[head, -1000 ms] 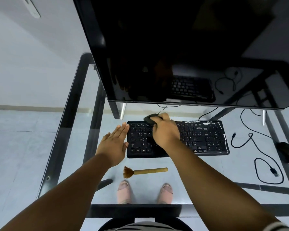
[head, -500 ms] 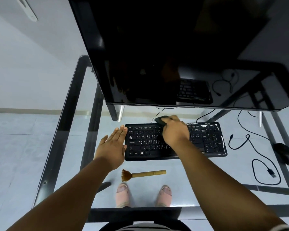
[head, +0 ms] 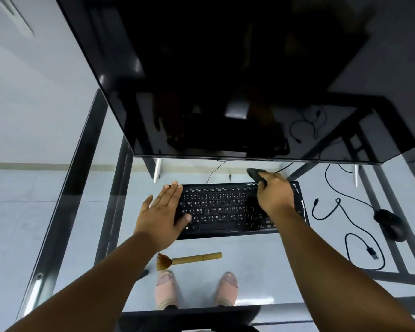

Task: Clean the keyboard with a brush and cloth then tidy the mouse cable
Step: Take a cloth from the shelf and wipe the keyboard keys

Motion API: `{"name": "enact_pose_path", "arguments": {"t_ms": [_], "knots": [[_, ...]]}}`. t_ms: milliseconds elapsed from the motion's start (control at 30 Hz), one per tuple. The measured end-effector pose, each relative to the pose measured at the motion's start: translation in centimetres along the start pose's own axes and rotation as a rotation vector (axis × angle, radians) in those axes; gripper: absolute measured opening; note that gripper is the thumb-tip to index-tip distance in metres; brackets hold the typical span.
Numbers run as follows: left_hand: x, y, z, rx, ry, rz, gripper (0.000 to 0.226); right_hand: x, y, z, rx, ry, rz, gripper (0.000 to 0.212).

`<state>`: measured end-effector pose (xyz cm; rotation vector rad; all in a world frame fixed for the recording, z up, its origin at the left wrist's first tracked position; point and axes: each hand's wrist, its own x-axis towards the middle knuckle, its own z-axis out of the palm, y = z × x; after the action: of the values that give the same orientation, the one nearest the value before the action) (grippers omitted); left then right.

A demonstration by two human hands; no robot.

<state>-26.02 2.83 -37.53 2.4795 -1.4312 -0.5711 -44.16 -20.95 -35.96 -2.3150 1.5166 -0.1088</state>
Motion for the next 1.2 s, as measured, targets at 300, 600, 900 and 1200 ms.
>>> {"name": "enact_pose_path", "arguments": {"t_ms": [300, 600, 900, 1200], "knots": [[2.7, 3.9, 0.2, 0.202, -0.135, -0.026, 0.132, 0.6, 0.0, 0.2, -0.03, -0.148, -0.258, 0.037], [3.0, 4.8, -0.1, 0.241, -0.168, -0.062, 0.132, 1.9, 0.1, -0.8, -0.036, -0.127, -0.168, 0.036], [2.8, 5.0, -0.1, 0.188, -0.14, -0.073, 0.132, 2.6, 3.5, -2.2, -0.086, -0.151, -0.195, 0.042], [2.5, 4.8, -0.1, 0.153, -0.124, -0.07, 0.13, 0.1, 0.9, -0.8, 0.002, -0.209, -0.454, 0.046]]}}
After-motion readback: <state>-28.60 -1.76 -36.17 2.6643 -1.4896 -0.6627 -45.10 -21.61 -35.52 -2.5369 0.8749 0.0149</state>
